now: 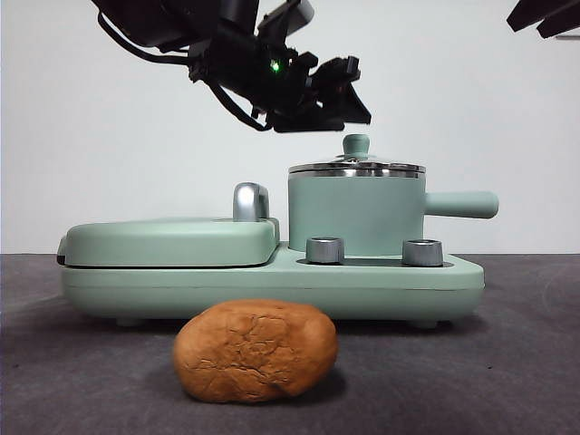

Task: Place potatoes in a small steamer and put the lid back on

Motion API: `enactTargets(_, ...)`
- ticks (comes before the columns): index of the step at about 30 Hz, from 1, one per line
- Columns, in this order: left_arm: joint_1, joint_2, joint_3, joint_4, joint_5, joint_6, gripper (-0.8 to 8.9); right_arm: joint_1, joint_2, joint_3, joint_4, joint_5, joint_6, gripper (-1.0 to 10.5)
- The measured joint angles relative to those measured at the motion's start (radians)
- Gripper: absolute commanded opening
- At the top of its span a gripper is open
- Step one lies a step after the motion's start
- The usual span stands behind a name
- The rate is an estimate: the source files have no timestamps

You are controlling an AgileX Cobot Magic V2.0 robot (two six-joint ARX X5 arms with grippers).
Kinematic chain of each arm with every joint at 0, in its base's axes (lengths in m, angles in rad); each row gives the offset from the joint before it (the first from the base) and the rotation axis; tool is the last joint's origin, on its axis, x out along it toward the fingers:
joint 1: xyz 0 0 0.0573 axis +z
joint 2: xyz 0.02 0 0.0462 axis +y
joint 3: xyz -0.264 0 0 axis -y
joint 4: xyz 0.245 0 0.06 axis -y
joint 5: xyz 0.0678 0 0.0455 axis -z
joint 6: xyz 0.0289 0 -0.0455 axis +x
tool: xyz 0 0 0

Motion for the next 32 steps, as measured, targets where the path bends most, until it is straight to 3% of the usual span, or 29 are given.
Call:
enactTargets(18, -0.010, 0.046, 0.002, -0.027, 0.001, -0.007, 2.40, 0.000, 0.000, 0.000, 0.000, 0.000, 0.000, 3.1)
enactTargets(26, -0.013, 0.046, 0.006, -0.016, 0.002, 0.002, 0.09, 0.000, 0.000, 0.000, 0.000, 0.000, 0.000, 3.1)
enactTargets(32, -0.013, 0.046, 0.006, -0.016, 0.002, 0.009, 0.07, 0.000, 0.000, 0.000, 0.000, 0.000, 0.000, 3.1)
